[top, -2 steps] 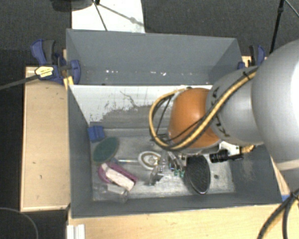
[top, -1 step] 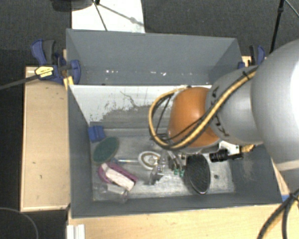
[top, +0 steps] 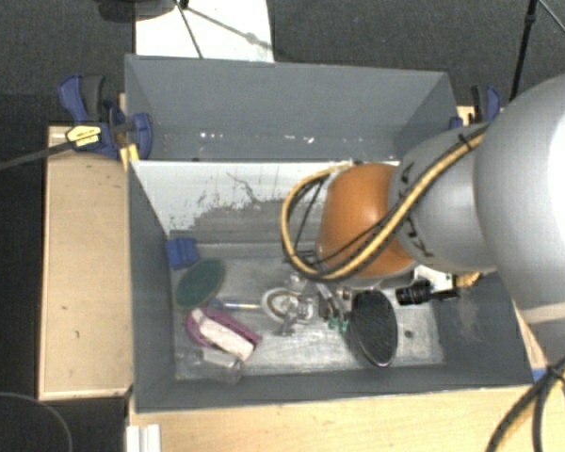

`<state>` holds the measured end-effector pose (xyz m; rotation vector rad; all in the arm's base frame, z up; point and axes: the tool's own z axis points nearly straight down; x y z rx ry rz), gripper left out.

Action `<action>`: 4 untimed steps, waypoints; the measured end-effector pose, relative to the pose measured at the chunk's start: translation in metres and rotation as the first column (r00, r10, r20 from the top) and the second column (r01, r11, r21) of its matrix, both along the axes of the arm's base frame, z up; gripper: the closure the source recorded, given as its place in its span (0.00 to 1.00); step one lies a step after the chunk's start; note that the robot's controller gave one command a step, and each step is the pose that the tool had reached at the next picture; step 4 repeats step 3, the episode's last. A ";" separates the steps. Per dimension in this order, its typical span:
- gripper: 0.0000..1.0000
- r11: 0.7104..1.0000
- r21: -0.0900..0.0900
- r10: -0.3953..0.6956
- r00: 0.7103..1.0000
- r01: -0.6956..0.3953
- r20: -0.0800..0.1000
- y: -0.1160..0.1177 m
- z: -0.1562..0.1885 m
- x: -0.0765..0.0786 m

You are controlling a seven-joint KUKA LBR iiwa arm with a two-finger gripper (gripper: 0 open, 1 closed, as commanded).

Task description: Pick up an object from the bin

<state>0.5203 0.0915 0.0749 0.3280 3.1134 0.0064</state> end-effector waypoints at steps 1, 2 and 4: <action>1.00 1.000 -0.001 -0.003 1.000 0.003 -0.006 0.000 0.017 0.001; 1.00 1.000 -0.001 -0.005 1.000 0.005 -0.006 0.000 0.052 0.002; 1.00 1.000 -0.001 -0.002 1.000 0.002 -0.003 0.001 0.122 0.004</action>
Offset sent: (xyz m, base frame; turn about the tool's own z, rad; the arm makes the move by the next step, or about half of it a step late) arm 0.0000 0.0000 0.0157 0.0000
